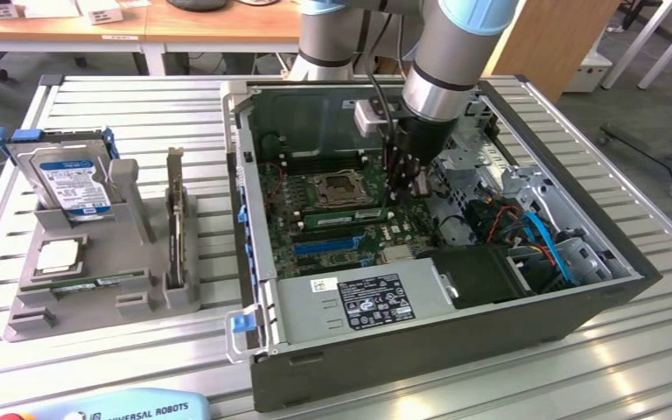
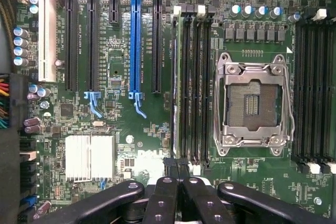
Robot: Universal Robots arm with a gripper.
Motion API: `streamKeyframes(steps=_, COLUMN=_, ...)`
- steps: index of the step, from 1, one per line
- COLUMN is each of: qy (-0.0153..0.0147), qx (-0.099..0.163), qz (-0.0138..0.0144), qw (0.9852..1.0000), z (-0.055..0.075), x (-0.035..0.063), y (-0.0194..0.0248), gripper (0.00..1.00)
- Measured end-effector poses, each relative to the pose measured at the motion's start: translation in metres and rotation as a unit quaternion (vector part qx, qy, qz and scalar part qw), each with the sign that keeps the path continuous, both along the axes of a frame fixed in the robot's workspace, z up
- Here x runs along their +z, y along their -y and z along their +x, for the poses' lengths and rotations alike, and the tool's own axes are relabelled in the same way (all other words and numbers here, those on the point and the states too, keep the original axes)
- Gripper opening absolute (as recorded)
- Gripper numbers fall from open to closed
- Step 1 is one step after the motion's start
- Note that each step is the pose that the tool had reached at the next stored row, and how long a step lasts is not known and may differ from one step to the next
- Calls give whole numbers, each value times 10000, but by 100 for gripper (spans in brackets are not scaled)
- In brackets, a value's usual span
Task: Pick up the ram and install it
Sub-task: 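Press down the ram until it locks into place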
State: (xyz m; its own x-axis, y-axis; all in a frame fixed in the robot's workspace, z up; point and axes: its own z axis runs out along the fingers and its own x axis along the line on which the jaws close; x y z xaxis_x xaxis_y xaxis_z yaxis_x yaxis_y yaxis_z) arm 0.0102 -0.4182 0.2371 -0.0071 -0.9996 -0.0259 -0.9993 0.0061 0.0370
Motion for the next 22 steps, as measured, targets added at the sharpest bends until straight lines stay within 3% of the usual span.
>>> streamKeyframes(steps=7, qy=0, qx=0, qz=1, qw=10000, z=0, x=-24, y=-2, gripper=10)
streamKeyframes(steps=15, qy=0, qx=0, qz=1, qw=10000, z=0, x=-37, y=-50, gripper=10)
streamKeyframes(steps=22, qy=0, qx=0, qz=1, qw=10000, z=0, x=-45, y=-53, gripper=10)
